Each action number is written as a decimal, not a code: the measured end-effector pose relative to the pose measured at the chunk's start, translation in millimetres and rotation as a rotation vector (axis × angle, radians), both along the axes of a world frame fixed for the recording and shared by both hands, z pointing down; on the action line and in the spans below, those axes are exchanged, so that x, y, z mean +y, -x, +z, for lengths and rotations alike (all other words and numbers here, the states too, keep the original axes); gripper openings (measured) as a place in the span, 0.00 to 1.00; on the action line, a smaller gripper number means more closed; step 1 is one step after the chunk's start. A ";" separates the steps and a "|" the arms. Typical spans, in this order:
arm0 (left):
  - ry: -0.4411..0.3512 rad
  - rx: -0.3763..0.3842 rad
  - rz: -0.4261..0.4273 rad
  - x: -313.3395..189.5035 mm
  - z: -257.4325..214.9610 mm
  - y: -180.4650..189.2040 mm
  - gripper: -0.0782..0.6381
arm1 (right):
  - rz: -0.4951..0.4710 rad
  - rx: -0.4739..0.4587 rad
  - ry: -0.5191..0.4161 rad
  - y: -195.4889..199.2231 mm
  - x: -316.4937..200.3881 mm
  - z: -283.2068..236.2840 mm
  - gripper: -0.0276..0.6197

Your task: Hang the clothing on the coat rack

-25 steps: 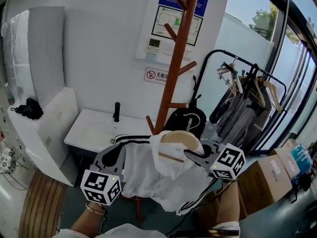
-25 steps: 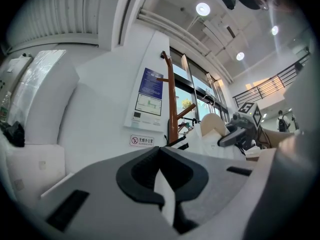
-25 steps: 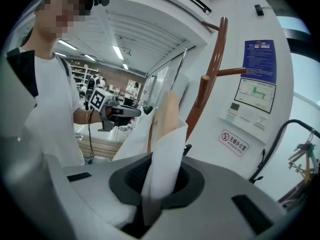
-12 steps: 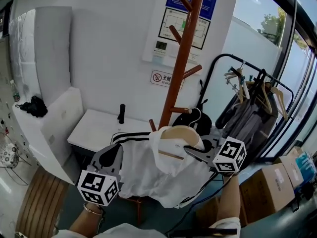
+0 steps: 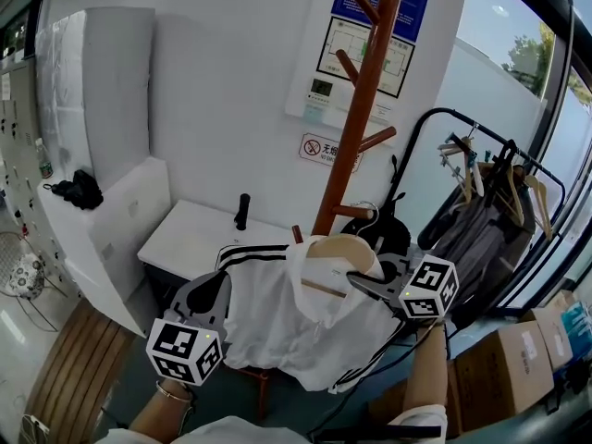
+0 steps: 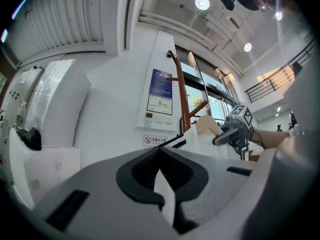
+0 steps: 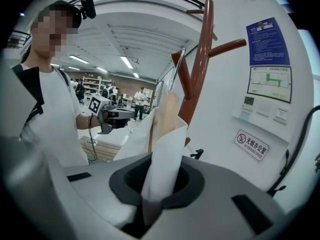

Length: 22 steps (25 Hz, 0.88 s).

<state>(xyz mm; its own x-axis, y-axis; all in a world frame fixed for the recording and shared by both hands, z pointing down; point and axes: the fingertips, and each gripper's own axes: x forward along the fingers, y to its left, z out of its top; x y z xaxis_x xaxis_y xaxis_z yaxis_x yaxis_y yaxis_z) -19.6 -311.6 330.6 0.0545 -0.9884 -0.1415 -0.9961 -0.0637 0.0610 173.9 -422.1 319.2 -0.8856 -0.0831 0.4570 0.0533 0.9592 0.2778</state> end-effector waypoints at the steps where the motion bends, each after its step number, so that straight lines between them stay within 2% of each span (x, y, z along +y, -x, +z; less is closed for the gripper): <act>1: 0.003 -0.001 -0.004 0.6 0.9 1.5 0.12 | -0.004 -0.001 0.002 1.8 -0.6 1.2 0.10; 22: 0.051 -0.003 -0.043 5.2 17.4 13.3 0.11 | -0.035 0.027 0.067 25.8 -11.7 38.3 0.10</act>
